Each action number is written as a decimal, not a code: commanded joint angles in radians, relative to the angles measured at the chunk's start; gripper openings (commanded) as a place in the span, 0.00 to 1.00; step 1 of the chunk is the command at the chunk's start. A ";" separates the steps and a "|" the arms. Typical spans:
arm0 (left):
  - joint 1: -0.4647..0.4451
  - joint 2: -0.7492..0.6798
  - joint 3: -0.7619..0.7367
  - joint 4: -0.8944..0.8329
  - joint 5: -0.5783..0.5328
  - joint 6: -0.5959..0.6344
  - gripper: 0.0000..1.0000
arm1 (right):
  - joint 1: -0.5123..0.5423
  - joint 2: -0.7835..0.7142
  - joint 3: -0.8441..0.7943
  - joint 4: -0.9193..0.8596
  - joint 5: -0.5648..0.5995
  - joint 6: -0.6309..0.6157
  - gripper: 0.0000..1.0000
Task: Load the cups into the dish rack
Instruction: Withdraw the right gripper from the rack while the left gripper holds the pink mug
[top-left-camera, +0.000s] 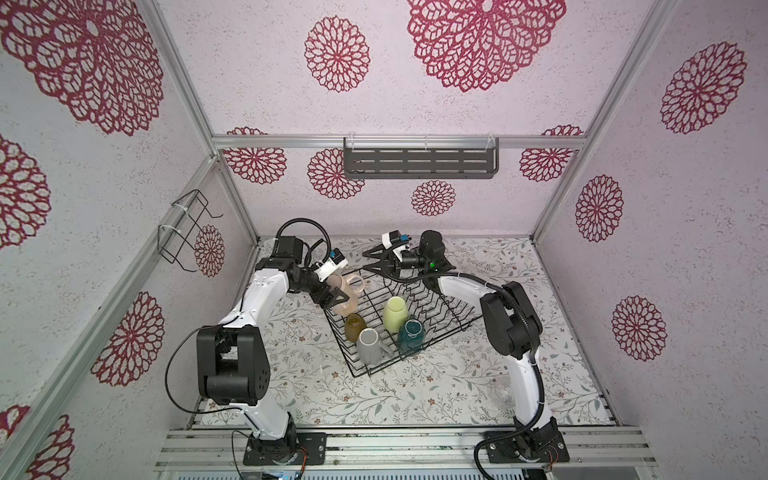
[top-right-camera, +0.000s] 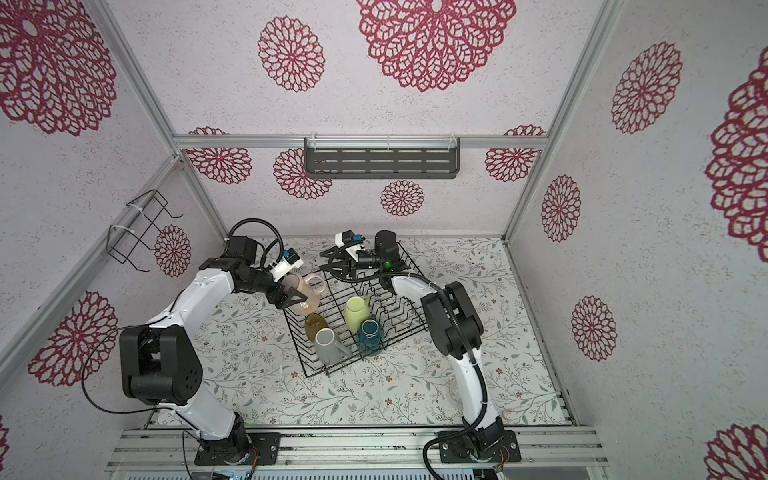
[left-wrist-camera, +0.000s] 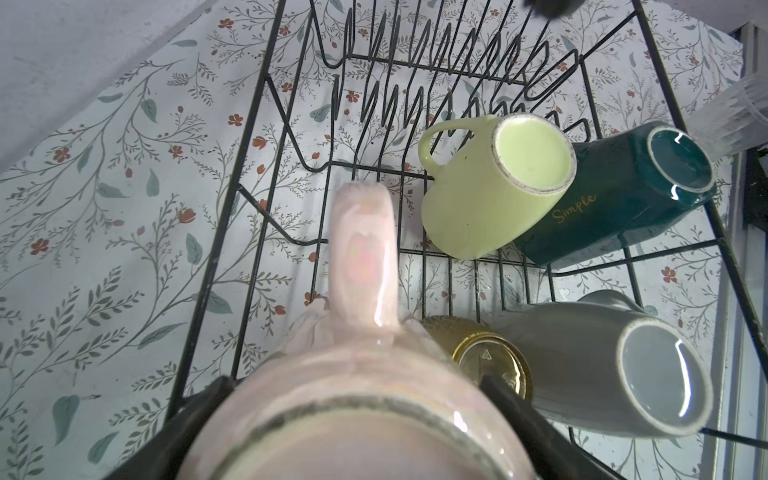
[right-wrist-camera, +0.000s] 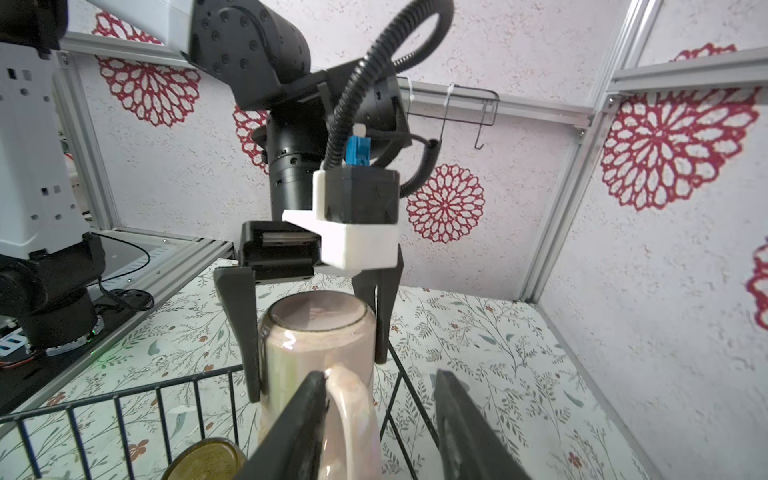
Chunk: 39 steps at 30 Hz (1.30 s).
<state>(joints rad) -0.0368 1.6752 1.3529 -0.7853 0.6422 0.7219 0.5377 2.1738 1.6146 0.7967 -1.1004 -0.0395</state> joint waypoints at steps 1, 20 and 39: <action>-0.013 -0.065 -0.008 0.090 0.001 -0.008 0.52 | -0.012 -0.150 -0.036 -0.055 0.070 -0.133 0.46; -0.107 0.031 -0.061 0.250 -0.108 -0.143 0.51 | -0.019 -0.690 -0.508 -0.229 0.813 -0.077 0.56; -0.127 0.025 -0.066 0.320 -0.141 -0.213 0.96 | 0.032 -0.937 -0.643 -0.768 1.589 0.406 0.99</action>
<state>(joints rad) -0.1535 1.7641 1.2739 -0.5415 0.4831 0.5209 0.5610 1.3254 0.9676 0.1699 0.3103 0.2905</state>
